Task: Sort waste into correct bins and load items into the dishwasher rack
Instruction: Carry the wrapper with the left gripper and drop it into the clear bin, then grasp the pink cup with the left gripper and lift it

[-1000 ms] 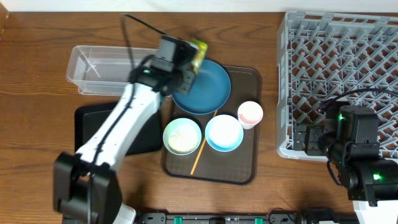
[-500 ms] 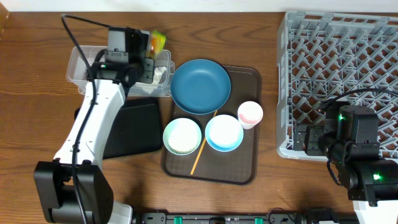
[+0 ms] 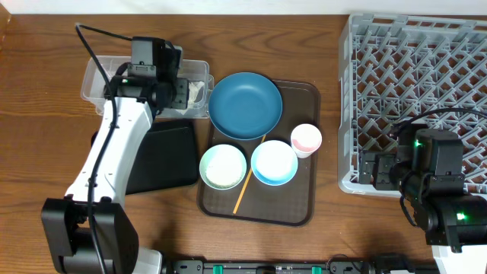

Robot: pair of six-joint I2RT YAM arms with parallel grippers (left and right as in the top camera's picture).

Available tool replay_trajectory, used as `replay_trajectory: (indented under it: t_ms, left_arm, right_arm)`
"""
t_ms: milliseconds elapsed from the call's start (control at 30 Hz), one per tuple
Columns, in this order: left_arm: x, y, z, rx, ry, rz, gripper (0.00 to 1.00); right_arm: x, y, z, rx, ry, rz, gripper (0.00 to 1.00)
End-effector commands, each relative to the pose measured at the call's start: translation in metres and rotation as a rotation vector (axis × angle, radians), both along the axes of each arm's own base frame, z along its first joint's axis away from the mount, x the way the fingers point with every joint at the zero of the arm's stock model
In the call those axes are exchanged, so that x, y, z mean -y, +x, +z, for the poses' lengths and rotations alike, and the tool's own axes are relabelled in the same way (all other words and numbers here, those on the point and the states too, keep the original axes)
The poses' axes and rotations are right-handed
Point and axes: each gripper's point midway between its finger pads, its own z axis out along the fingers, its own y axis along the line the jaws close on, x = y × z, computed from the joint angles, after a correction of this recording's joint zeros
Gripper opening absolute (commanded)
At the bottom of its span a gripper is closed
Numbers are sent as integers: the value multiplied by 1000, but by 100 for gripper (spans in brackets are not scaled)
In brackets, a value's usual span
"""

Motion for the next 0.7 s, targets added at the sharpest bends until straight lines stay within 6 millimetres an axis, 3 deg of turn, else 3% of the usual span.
replay_trajectory:
  t_ms: [0, 367, 667]
  left_arm:
    - [15, -9, 24, 29, -54, 6, 50]
    - [56, -68, 3, -197, -62, -18, 60]
    - [113, -74, 8, -162, -118, -116, 67]
  right_arm:
    - [-2, 3, 4, 17, -2, 12, 99]
    - [-2, 4, 5, 26, -1, 12, 99]
    - [-2, 4, 5, 26, -1, 12, 99]
